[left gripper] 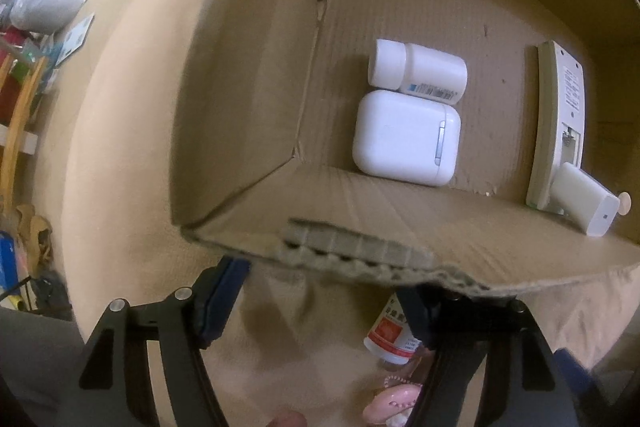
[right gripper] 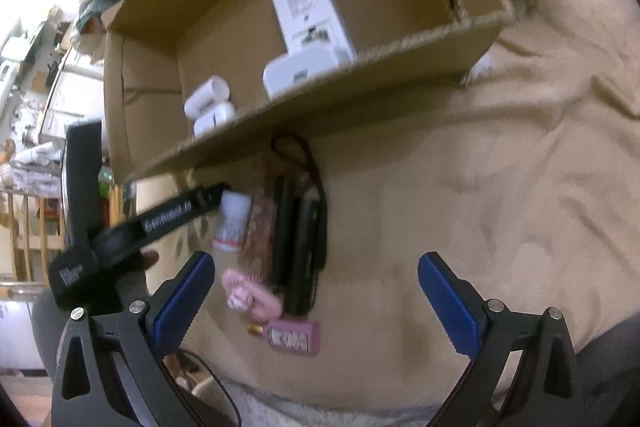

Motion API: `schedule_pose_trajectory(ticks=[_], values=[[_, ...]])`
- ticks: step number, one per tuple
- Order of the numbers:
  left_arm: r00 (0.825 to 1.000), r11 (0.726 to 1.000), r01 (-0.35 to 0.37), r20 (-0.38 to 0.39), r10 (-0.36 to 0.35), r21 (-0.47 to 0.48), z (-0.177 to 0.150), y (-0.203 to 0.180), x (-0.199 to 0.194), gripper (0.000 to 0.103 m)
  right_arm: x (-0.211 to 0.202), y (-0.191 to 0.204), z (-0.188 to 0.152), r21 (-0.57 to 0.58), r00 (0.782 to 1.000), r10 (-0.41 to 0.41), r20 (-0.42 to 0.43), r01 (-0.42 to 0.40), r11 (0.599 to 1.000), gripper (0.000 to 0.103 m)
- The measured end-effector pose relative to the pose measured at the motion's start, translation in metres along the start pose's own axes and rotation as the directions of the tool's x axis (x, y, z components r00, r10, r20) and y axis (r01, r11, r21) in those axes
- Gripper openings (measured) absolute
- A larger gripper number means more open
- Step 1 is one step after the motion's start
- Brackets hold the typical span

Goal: Organize rigid objects
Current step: 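Move both tools back toward the remaining items beside the box, then grasp a gold AA battery with the left gripper while the right grasps the pink perfume bottle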

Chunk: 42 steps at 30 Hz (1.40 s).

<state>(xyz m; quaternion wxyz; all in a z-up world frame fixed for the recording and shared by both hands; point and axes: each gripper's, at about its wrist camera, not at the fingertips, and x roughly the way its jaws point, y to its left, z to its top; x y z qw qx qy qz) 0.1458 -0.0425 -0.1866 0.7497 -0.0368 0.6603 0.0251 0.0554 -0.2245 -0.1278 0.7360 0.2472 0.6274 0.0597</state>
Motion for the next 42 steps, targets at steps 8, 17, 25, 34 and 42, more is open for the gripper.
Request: schedule_pose_trajectory(ticks=[8,17,25,34,42], values=[[1.0,1.0,-0.022,0.004,0.022,0.023,-0.005,0.008,-0.006,0.077,0.04,0.017,-0.036,-0.078,0.983,-0.036,-0.183,0.022,0.997,0.103],[1.0,0.999,-0.021,-0.008,0.022,0.037,-0.001,0.014,-0.002,0.084,0.062,0.045,-0.051,-0.199,0.961,-0.236,-0.141,0.206,0.958,0.103],[0.999,0.999,-0.016,-0.039,0.018,0.047,0.015,0.017,0.003,0.084,0.076,0.073,-0.072,-0.294,0.932,-0.361,-0.035,0.336,0.895,0.103],[0.999,0.995,-0.005,-0.031,0.008,0.101,0.013,0.014,-0.001,0.063,0.054,0.065,-0.073,-0.273,0.952,-0.306,0.003,0.295,0.916,0.034],[0.999,0.996,0.018,-0.04,-0.015,0.086,0.015,0.028,-0.004,0.061,0.036,0.027,-0.061,-0.115,0.982,-0.175,-0.068,0.167,0.979,0.032]])
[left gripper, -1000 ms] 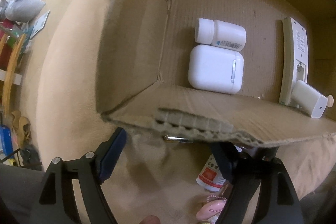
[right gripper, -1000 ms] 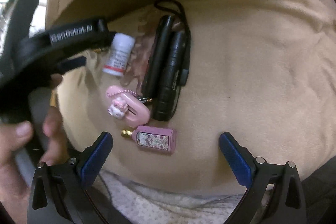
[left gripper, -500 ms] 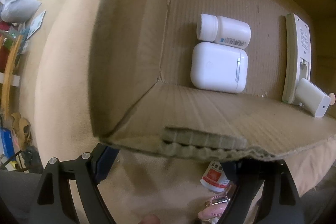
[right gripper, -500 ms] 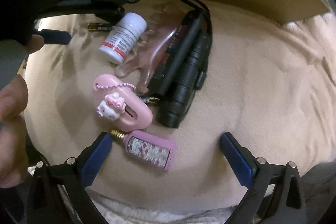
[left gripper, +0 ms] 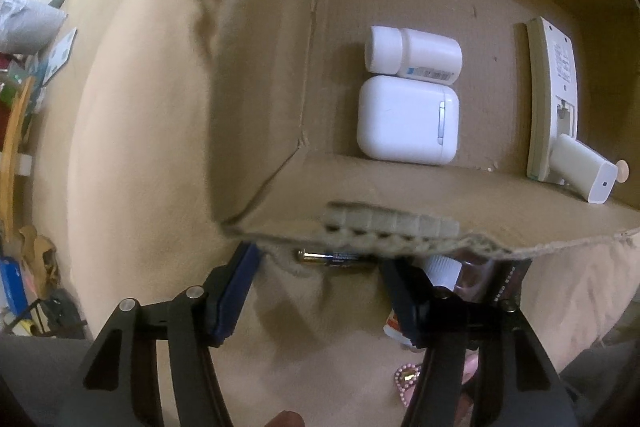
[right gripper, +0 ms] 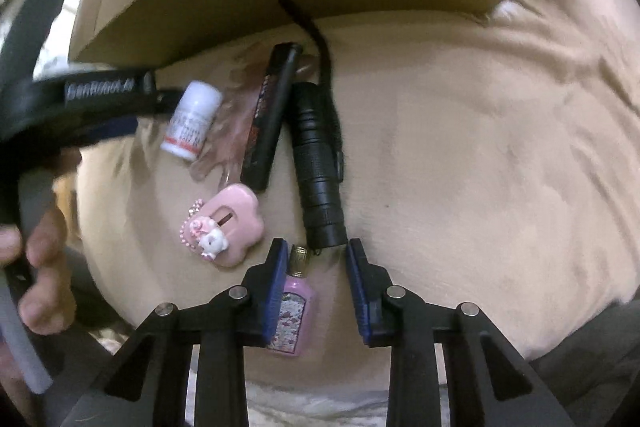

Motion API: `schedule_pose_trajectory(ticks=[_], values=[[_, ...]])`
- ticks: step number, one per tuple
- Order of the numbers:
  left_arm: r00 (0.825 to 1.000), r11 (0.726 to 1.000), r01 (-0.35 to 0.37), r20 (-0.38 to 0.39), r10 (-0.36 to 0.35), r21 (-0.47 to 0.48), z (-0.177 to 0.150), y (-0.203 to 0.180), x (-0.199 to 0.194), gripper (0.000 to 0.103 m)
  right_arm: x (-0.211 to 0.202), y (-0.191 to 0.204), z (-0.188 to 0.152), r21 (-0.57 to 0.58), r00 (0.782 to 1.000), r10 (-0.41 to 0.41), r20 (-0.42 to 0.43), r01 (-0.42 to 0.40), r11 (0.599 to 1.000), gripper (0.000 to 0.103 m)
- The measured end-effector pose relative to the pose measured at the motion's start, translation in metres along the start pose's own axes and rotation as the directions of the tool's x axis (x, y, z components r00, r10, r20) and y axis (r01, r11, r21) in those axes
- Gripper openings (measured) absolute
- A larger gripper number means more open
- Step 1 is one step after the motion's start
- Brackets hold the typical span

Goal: Organize rigid objects
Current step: 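Grasp a gold AA battery with the left gripper while the right grasps the pink perfume bottle, then carry the battery and perfume bottle into the box and open both grippers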

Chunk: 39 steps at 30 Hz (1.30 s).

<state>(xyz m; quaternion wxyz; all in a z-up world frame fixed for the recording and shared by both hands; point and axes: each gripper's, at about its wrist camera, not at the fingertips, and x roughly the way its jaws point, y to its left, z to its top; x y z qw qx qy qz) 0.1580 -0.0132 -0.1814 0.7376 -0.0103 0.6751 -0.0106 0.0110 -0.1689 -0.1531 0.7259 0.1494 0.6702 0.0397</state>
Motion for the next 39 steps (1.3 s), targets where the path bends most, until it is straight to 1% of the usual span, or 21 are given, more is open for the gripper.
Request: schedule_pose_trajectory(ticks=[2,4,5,6,8,10,12,14,15,16,17,21,22,24,27,29,30,32,34,37,39], values=[[1.0,1.0,-0.003,-0.002,0.003,0.006,0.0,0.0,0.0,0.063,-0.002,0.0,-0.002,0.001,1.0,0.01,-0.005,-0.01,1.0,0.032],[1.0,0.999,-0.026,0.002,0.026,0.026,0.001,-0.005,0.005,0.065,-0.004,-0.002,-0.006,-0.009,1.0,0.02,-0.009,-0.02,1.0,0.032],[0.999,0.999,-0.039,0.008,0.039,0.035,0.001,-0.007,0.005,0.065,-0.005,-0.01,-0.01,-0.02,1.0,0.023,-0.014,-0.024,1.0,0.032],[0.999,0.998,-0.046,0.012,0.045,0.039,0.003,-0.008,0.006,0.065,-0.004,-0.006,-0.007,-0.031,1.0,0.021,-0.021,-0.022,0.999,0.034],[0.998,0.997,-0.053,0.016,0.052,0.05,0.005,-0.01,0.007,0.066,0.0,0.0,-0.013,-0.068,0.999,-0.005,-0.038,0.002,0.998,0.035],[0.998,0.997,-0.053,0.017,0.052,0.049,0.007,-0.012,0.008,0.066,0.002,0.01,-0.016,-0.115,0.998,-0.05,-0.034,0.046,0.992,0.036],[0.999,0.997,-0.053,0.018,0.052,0.05,0.007,-0.012,0.01,0.061,0.004,0.019,-0.018,-0.165,0.995,-0.094,-0.026,0.088,0.982,0.036],[0.998,0.996,-0.061,0.029,0.059,0.064,0.0,-0.017,0.01,0.044,0.006,0.024,-0.02,-0.202,0.992,-0.123,-0.017,0.117,0.972,0.036],[0.998,0.996,-0.063,0.035,0.061,0.066,0.0,-0.018,0.009,0.04,0.005,0.026,-0.02,-0.217,0.992,-0.129,-0.007,0.125,0.968,0.034],[0.998,0.996,-0.059,0.036,0.057,0.062,0.0,-0.017,0.007,0.04,0.003,0.025,-0.021,-0.224,0.993,-0.122,0.004,0.119,0.967,0.028],[0.998,0.997,-0.049,0.036,0.047,0.055,0.0,-0.015,0.007,0.04,-0.002,0.026,-0.02,-0.228,0.996,-0.092,0.02,0.094,0.969,0.027],[0.999,1.0,-0.009,0.037,0.008,0.021,-0.003,0.002,-0.001,0.039,-0.02,0.025,-0.016,-0.215,0.998,-0.032,0.057,0.044,0.976,0.026],[0.999,1.0,0.005,0.036,-0.005,0.013,-0.004,0.007,-0.004,0.039,-0.023,0.026,-0.004,-0.205,0.998,-0.021,0.062,0.033,0.978,0.026],[0.999,1.0,0.028,0.035,-0.028,0.001,-0.009,0.016,-0.011,0.039,-0.034,0.017,-0.001,-0.177,0.997,0.01,0.071,0.003,0.984,0.026],[0.997,0.999,0.036,0.068,-0.036,0.0,-0.016,0.018,-0.032,0.039,-0.052,0.005,0.006,-0.153,0.993,0.042,0.108,-0.025,0.988,0.026],[0.994,0.999,0.042,0.1,-0.041,-0.01,-0.023,0.018,-0.051,0.039,-0.066,0.001,0.01,-0.146,0.988,0.062,0.143,-0.041,0.988,0.026],[0.992,0.999,0.044,0.119,-0.043,-0.002,-0.028,0.016,-0.059,0.039,-0.064,0.008,0.014,-0.146,0.985,0.066,0.159,-0.042,0.988,0.026],[0.988,0.999,0.034,0.147,-0.035,0.01,-0.037,0.012,-0.071,0.039,-0.076,0.002,0.024,-0.147,0.977,0.082,0.197,-0.054,0.988,0.026],[0.985,0.998,0.057,0.164,-0.056,0.002,-0.045,0.014,-0.084,0.039,-0.086,0.005,0.031,-0.148,0.969,0.087,0.23,-0.054,0.988,0.026],[0.976,0.998,0.066,0.209,-0.065,0.004,-0.046,0.012,-0.097,0.039,-0.112,-0.004,0.039,-0.137,0.948,0.125,0.294,-0.088,0.987,0.026],[0.967,0.997,0.073,0.242,-0.074,0.011,-0.043,0.007,-0.109,0.039,-0.115,-0.017,0.042,-0.13,0.929,0.147,0.338,-0.108,0.986,0.026]])
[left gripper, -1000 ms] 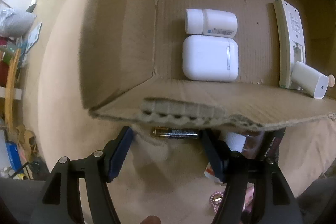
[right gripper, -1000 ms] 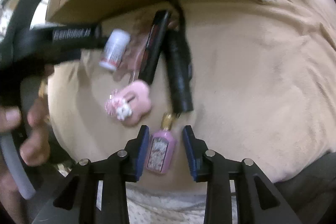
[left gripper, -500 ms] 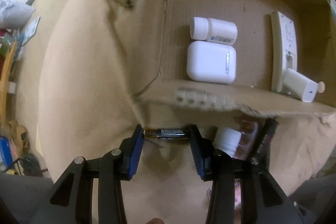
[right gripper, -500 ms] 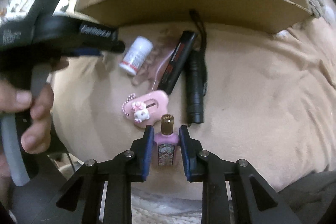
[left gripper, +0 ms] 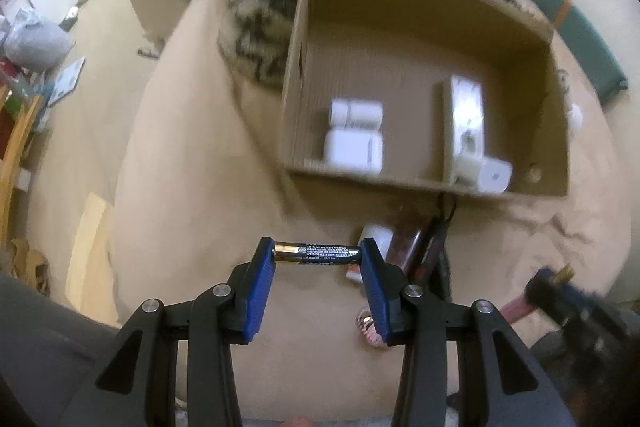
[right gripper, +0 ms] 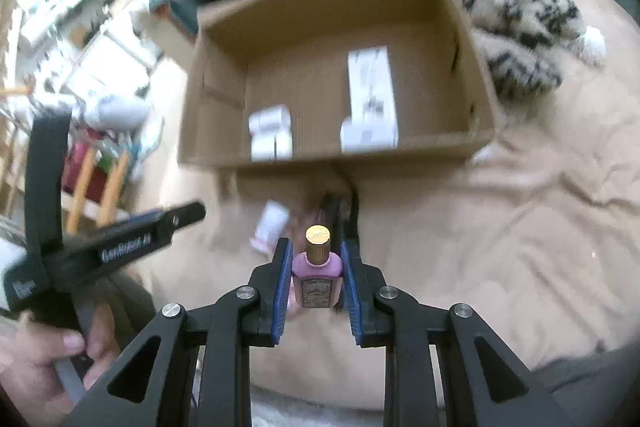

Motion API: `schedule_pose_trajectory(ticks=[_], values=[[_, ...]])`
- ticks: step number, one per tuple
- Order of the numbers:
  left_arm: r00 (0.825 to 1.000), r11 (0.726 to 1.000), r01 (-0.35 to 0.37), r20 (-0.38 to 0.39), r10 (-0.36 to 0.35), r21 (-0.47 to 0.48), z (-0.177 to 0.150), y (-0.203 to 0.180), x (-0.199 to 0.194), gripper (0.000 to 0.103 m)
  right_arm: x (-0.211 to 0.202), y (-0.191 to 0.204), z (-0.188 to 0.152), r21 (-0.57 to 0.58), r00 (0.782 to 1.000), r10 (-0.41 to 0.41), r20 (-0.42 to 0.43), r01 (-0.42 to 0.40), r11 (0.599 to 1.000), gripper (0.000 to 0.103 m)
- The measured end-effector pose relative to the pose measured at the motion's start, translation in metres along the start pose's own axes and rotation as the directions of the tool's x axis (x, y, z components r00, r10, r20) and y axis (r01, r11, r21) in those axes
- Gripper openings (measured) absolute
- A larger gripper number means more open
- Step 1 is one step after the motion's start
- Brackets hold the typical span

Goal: Organize rigid objects
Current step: 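Carry the battery and perfume bottle into the box and open both grippers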

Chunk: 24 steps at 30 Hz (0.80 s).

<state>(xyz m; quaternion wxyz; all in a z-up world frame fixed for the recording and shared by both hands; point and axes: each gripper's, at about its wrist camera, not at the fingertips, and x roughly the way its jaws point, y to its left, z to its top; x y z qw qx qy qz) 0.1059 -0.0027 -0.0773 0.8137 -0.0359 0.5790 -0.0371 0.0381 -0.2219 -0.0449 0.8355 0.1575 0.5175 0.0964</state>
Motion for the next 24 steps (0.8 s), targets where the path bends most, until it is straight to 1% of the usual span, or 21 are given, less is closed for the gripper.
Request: schedule_pose_trajectory(ticks=[1,4,7,10,13,17,18,20,24], values=[[1.0,1.0,0.001,0.02,-0.001,0.005,0.002,0.001,-0.005,0.039,0.001,-0.002,-0.002,0.005,1.0,0.003,0.021,-0.003,1.0,0.026],[0.998,1.0,0.008,0.054,-0.01,0.029,0.016,-0.008,-0.014,0.039,-0.012,-0.014,0.021,0.025,0.998,0.008,0.069,-0.01,1.0,0.026],[0.997,0.998,0.005,0.079,-0.01,0.058,0.032,-0.02,-0.013,0.039,-0.017,-0.019,0.044,0.023,0.995,-0.009,0.101,0.007,1.0,0.026],[0.996,0.997,-0.001,0.091,-0.006,0.08,0.047,-0.031,-0.008,0.039,-0.017,-0.026,0.065,0.029,0.993,-0.028,0.113,0.025,0.999,0.026],[0.995,0.995,-0.015,0.096,0.006,0.096,0.058,-0.037,0.001,0.039,-0.01,-0.034,0.077,0.027,0.992,-0.068,0.109,0.065,0.997,0.026],[0.992,0.992,-0.049,0.125,0.034,0.12,0.064,-0.041,0.02,0.039,0.012,-0.045,0.077,0.042,0.989,-0.113,0.092,0.109,0.993,0.026],[0.99,0.992,-0.026,0.141,0.009,0.12,0.063,-0.04,0.023,0.039,0.018,-0.048,0.076,0.056,0.99,-0.116,0.08,0.112,0.992,0.026],[0.988,0.994,0.015,0.153,-0.032,0.113,0.061,-0.039,0.026,0.039,0.025,-0.054,0.073,0.092,0.993,-0.097,0.061,0.091,0.992,0.026],[0.986,0.992,-0.016,0.167,-0.005,0.127,0.063,-0.046,0.031,0.039,0.033,-0.052,0.073,0.067,0.991,-0.128,0.049,0.125,0.99,0.026]])
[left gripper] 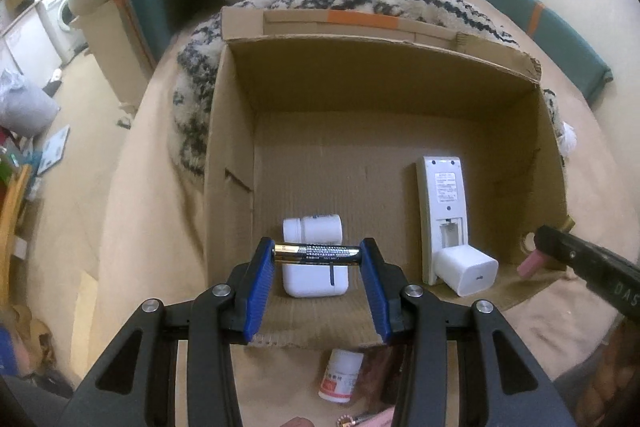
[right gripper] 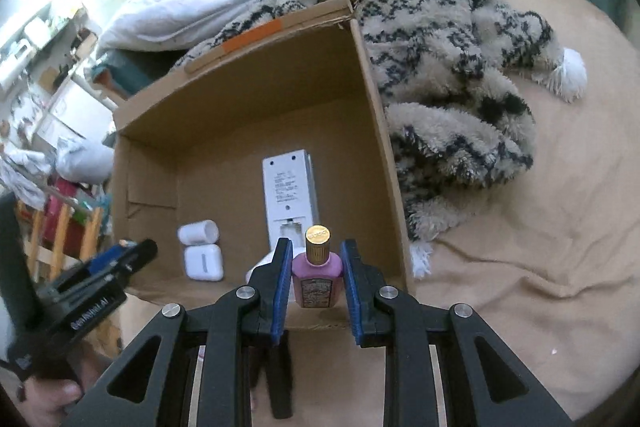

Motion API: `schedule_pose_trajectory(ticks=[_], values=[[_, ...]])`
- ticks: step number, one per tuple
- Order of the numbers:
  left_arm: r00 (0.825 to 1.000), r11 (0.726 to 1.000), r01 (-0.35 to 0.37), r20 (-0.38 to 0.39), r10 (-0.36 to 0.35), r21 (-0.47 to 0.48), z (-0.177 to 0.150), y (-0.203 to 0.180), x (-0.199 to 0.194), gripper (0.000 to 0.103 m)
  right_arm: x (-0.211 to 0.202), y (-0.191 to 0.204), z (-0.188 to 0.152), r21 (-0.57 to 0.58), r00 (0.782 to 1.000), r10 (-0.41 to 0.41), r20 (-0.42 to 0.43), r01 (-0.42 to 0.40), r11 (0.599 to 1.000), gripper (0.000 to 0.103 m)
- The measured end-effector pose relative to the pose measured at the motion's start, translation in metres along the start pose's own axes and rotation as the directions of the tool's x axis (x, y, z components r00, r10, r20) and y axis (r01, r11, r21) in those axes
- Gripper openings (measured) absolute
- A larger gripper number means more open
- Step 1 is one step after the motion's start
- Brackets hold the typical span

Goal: Organize rigid objects
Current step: 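Carry the battery and perfume bottle into the box and open both grippers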

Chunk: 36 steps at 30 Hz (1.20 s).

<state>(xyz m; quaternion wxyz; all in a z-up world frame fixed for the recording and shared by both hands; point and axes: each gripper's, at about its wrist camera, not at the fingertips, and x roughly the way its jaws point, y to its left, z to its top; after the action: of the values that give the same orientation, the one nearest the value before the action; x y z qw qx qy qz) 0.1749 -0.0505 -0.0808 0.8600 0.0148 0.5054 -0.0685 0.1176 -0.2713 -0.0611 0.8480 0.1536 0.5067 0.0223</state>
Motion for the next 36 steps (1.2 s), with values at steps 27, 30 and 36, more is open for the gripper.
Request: schedule_pose_trajectory(ticks=[27,30,36], values=[[0.999,0.999,-0.035,-0.014,0.035,0.032,-0.012,-0.004,0.014,0.055,0.019,0.005,0.001,-0.049,0.998,-0.059,-0.033,0.057,0.997,0.026],[0.999,0.998,-0.042,0.009,0.042,0.043,-0.012,-0.007,0.008,0.071,0.014,0.004,0.002,-0.039,0.999,-0.038,-0.013,0.038,0.999,0.026],[0.998,0.998,-0.051,0.036,0.05,0.033,-0.012,-0.004,0.0,0.082,0.01,0.002,0.004,-0.016,1.0,-0.013,0.0,0.013,1.0,0.063]])
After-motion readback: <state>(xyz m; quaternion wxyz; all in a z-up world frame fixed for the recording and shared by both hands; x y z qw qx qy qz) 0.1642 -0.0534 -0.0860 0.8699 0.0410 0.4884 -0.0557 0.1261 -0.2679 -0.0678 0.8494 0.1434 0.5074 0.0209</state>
